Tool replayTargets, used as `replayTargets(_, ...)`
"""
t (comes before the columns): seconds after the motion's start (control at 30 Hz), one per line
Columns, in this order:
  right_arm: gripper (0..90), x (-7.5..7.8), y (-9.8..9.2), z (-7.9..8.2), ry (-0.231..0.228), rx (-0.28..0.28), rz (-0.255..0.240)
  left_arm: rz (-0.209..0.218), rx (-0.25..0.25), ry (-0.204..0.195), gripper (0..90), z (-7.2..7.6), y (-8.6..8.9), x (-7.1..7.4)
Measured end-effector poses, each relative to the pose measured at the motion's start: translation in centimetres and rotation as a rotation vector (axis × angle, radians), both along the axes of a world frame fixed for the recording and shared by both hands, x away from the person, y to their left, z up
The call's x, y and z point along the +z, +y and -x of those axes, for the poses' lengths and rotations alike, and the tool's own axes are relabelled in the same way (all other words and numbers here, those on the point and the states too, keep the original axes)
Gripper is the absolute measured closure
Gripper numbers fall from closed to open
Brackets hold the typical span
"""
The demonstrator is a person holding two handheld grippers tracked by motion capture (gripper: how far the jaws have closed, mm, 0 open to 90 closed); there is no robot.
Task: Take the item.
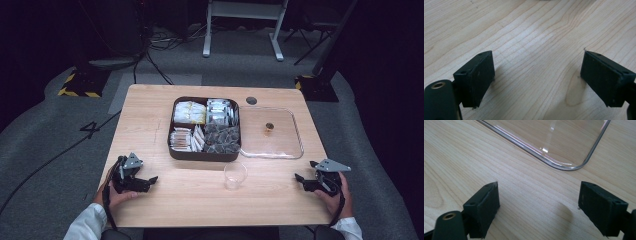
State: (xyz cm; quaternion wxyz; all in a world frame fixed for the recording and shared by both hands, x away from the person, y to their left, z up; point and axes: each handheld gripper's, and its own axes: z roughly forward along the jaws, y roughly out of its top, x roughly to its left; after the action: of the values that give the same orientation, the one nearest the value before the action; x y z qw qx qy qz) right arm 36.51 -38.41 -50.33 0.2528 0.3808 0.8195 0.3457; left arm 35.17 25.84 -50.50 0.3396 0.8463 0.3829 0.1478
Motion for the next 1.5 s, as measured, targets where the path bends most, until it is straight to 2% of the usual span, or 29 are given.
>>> replayTargets(0.47,17.4,0.0,0.0,0.0,0.0,0.0,0.001,-0.007,-0.01,0.005,12.3,0.0,0.1,0.1)
replayTargets(0.67,17.4,0.0,0.0,0.0,0.001,-0.003,-0.002,-0.013,-0.057,0.031,16.3,0.0,0.7,0.6)
replayTargets(0.7,17.4,0.0,0.0,0.0,0.001,-0.003,-0.002,-0.005,-0.061,0.029,16.5,-0.1,0.8,0.8)
replayTargets(0.83,17.4,0.0,0.0,0.0,0.001,-0.003,-0.002,-0.02,-0.085,0.017,17.2,-0.3,0.5,1.6)
replayTargets(1.0,17.4,0.0,0.0,0.0,0.002,-0.003,-0.002,-0.023,-0.102,-0.015,19.4,-1.3,-0.3,3.0)
replayTargets(1.07,17.4,0.0,0.0,0.0,0.002,-0.003,-0.002,-0.014,-0.111,-0.014,19.3,-1.7,-0.4,3.4)
replayTargets(1.23,17.4,0.0,0.0,0.0,0.002,-0.003,-0.002,-0.025,-0.11,-0.033,19.4,-2.3,-0.6,4.0)
replayTargets(1.5,17.4,0.0,0.0,0.0,0.003,-0.003,-0.003,-0.008,-0.102,-0.065,21.4,-3.5,-0.5,5.7)
